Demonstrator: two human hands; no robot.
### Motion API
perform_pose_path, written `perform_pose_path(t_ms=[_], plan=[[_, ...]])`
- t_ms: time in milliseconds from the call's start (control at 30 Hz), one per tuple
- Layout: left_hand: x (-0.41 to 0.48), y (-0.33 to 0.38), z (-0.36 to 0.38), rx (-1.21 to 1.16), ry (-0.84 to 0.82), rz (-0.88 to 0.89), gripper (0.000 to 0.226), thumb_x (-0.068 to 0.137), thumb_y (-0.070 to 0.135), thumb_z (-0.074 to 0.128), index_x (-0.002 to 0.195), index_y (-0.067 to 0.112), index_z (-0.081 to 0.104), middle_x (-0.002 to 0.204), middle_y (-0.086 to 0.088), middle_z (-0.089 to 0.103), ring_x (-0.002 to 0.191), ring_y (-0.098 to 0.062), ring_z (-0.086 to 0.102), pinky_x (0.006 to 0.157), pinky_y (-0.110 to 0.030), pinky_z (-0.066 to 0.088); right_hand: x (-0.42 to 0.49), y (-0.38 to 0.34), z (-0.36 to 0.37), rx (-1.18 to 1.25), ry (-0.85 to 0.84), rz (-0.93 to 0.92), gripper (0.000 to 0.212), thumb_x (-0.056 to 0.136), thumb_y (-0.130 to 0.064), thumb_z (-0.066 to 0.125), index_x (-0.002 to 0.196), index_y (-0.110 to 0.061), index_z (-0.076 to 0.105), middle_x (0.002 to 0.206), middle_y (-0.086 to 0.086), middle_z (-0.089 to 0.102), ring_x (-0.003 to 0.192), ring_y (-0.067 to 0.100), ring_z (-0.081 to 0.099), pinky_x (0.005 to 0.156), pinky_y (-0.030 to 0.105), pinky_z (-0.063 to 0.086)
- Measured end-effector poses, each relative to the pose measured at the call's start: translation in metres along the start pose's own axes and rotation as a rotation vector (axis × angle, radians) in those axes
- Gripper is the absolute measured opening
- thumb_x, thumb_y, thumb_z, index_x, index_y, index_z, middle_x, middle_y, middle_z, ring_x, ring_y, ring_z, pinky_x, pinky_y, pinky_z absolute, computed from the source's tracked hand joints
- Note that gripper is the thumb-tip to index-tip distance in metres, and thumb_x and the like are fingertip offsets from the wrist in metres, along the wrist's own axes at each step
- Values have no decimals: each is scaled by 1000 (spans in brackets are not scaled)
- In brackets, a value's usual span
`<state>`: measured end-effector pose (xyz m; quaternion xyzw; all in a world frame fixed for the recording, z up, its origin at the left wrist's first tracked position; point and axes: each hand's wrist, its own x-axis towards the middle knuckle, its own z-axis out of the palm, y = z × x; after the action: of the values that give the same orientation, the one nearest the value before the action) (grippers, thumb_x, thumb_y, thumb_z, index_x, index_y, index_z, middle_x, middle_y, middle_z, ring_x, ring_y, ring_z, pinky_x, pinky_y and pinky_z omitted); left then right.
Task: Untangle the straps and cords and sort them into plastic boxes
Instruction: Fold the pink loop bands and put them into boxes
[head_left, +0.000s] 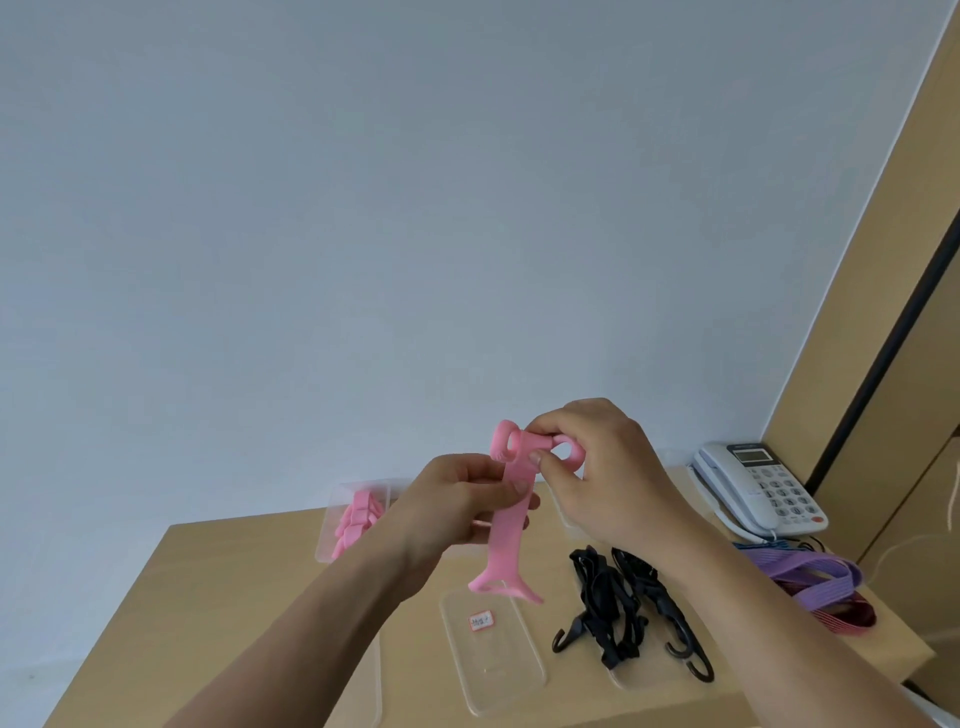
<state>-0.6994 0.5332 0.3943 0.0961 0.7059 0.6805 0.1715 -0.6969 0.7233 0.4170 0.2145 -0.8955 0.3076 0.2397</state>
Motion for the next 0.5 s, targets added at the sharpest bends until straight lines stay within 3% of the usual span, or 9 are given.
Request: perform_pose_path(t_ms=[100,233,367,433,500], plan=[[-3,-6,-2,-22,-15,-17,40,84,37,74,112,8,77,111,-13,78,103,-30,75,93,-38,59,-5,0,5,-44,84,-19,12,85,-8,72,90,-19,73,80,-12,63,90,14,53,76,23,44],[-9,-9,1,-135,-44,-26,50,91,56,67,116,14,77,117,-16,76,112,-36,72,100,-44,58,-10,0,15,-84,168,-67,16,80,-5,77,90,-17,74,80,-15,60,90,18,55,74,11,40],[-11,-2,-3,-253,-35,-84,71,87,75,56,117,14,77,122,-19,73,114,-40,70,97,-48,58,-16,1,23,-98,214,-129,23,76,-3,76,89,-21,75,87,-11,66,92,18,56,79,27,46],[-10,-1,-4,-284,-26,-98,74,89,72,56,117,7,76,122,-22,73,112,-41,70,99,-50,57,-18,2,25,-98,240,-144,29,72,1,79,90,-21,76,93,-7,66,94,20,58,79,29,49],[-9,-1,-2,-295,-13,-93,62,89,63,61,114,8,78,116,-19,74,104,-35,72,97,-49,58,-21,2,27,-102,243,-156,31,70,2,80,91,-20,77,98,-2,68,97,23,59,78,31,51]])
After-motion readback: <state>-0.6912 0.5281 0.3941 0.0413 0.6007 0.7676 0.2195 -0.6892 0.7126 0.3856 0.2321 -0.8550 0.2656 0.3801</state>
